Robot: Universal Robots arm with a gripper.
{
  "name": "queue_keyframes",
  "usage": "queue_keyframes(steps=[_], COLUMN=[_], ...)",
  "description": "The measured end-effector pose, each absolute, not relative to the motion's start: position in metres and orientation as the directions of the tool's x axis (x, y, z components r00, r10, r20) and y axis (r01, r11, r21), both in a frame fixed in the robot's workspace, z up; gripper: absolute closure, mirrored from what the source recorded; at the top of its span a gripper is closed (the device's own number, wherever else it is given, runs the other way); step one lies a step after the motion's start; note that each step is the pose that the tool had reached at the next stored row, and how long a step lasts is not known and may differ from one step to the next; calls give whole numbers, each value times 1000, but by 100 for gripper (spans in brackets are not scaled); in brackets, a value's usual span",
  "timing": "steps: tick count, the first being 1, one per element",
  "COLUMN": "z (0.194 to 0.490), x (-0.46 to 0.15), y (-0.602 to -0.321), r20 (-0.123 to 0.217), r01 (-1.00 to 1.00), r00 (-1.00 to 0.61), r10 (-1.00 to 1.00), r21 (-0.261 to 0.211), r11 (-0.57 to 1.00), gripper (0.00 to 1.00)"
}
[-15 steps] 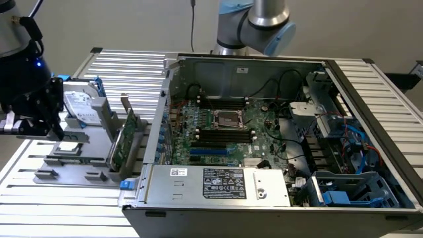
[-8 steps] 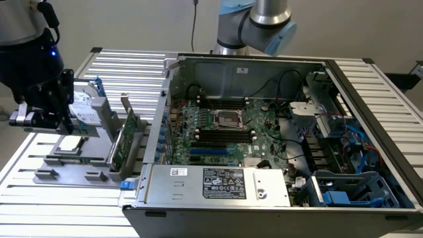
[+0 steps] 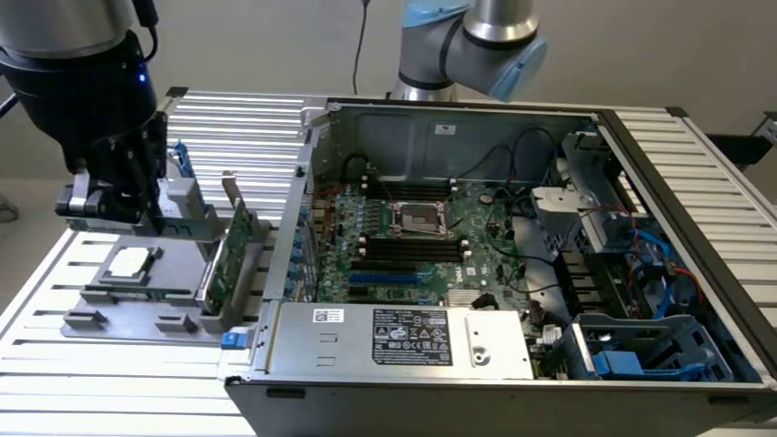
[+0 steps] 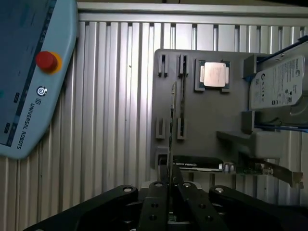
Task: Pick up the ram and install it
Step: 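Pick up the ram and move it above insertion slot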
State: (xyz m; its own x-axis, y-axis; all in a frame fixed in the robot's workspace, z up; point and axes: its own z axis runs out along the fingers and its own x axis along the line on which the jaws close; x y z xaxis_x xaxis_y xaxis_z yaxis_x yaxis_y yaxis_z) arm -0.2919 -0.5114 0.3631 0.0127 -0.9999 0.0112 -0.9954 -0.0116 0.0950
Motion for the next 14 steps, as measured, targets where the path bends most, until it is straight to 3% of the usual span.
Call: queue_keyframes(steps=[14], z=[386], x=[-228], y=[-511], r20=[10], r01=[-994], r00=[13], r10=[-1000], r21=[110], r11=[-12], gripper=[86])
